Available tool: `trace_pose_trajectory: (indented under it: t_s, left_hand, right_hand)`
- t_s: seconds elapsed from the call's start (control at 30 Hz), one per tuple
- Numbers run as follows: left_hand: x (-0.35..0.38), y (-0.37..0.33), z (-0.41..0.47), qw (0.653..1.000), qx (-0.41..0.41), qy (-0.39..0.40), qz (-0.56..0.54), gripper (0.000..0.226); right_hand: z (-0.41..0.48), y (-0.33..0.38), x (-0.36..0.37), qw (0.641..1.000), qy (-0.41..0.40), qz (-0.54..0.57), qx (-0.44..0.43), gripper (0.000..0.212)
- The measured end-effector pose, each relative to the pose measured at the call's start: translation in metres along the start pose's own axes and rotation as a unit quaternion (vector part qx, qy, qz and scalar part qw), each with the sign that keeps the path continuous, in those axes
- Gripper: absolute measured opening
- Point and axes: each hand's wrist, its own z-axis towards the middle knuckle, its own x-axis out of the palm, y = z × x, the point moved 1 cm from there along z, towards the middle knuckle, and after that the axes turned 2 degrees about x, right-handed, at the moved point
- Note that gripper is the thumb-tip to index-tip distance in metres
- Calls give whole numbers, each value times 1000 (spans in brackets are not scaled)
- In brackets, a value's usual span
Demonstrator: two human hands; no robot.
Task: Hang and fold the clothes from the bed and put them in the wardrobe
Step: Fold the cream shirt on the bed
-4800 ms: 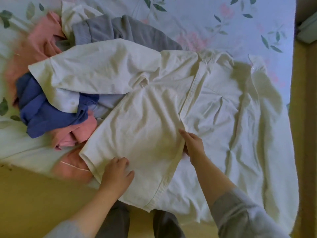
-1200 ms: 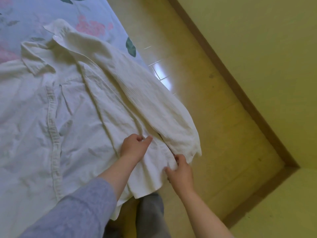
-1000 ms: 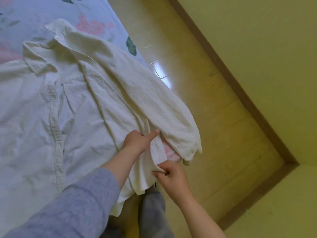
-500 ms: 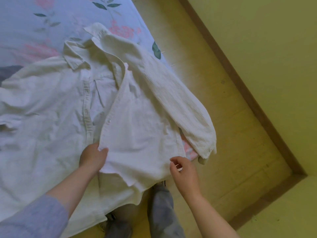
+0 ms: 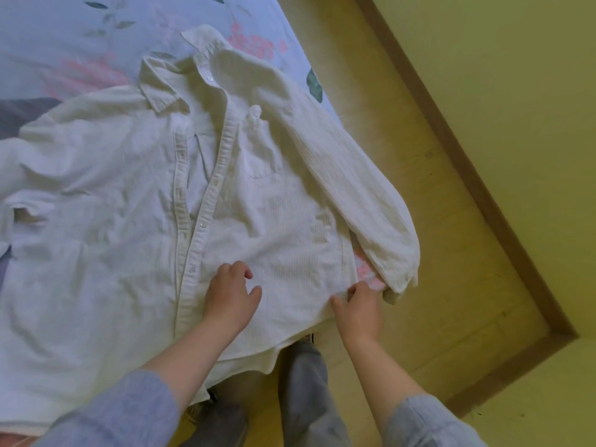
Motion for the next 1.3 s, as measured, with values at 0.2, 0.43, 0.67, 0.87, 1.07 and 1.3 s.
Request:
trace_pose_trajectory:
  t_s: [0.2,0.43,0.67,0.87,1.07,1.3]
  left_hand:
    - [14,-6,8,999,9,18,-30,17]
    - [24,-34,26,994,7,52,-99,16]
    - [34,-111,62,961,-41,77,-262,29]
    - [52,-140,80,956,-57,103,-269,30]
    - [67,-136,73,949,-86,118,-280,12]
    - [49,-94,57,949,-115,130,-265,9]
  right_hand:
    - [12,-4,1,999,26,24,-1,10]
    - [4,-16,8,998,46,35,-19,18]
    - [14,-29,-12,991,23,122,-47,14]
    - [81,-54,-59,991,-48,123,-19,86]
    - [124,-69,-84,989,-43,143,-5,10]
    - [86,16,-104,941,-82,328,-3,26]
